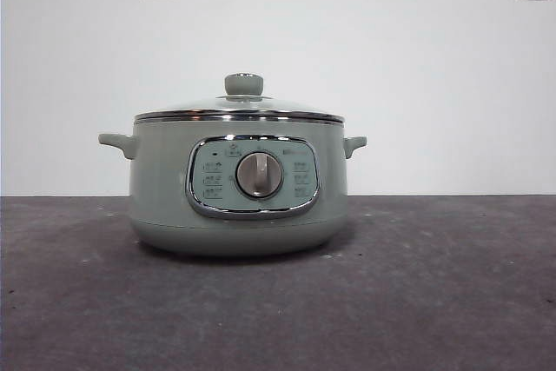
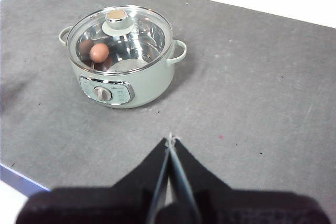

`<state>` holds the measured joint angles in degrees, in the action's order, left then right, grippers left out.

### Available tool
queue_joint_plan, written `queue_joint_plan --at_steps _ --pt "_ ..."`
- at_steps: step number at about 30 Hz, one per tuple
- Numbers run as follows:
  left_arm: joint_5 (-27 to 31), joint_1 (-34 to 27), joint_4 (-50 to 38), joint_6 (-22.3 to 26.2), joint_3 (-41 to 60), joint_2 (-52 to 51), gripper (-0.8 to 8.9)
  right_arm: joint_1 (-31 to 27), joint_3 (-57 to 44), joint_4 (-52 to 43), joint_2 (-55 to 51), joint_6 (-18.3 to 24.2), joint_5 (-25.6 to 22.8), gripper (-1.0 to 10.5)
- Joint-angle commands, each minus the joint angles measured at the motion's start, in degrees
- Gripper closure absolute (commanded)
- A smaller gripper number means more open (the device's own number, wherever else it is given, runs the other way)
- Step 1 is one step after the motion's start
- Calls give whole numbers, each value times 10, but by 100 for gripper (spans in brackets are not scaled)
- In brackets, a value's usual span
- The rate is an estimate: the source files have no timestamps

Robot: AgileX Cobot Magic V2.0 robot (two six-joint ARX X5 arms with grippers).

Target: Pick up the egg,open the lid,put the egg in the pot,close the lid

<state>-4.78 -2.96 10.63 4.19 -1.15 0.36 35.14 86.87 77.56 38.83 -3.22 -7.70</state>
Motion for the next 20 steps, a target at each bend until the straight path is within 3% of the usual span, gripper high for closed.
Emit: queue_joint_plan --at_steps 1,20 --pt "3 -2 -11 -22 7 -2 816 1 -4 13 0 -4 -3 947" --pt "-1 -2 -13 -23 7 8 816 1 -4 13 0 -4 -3 947"
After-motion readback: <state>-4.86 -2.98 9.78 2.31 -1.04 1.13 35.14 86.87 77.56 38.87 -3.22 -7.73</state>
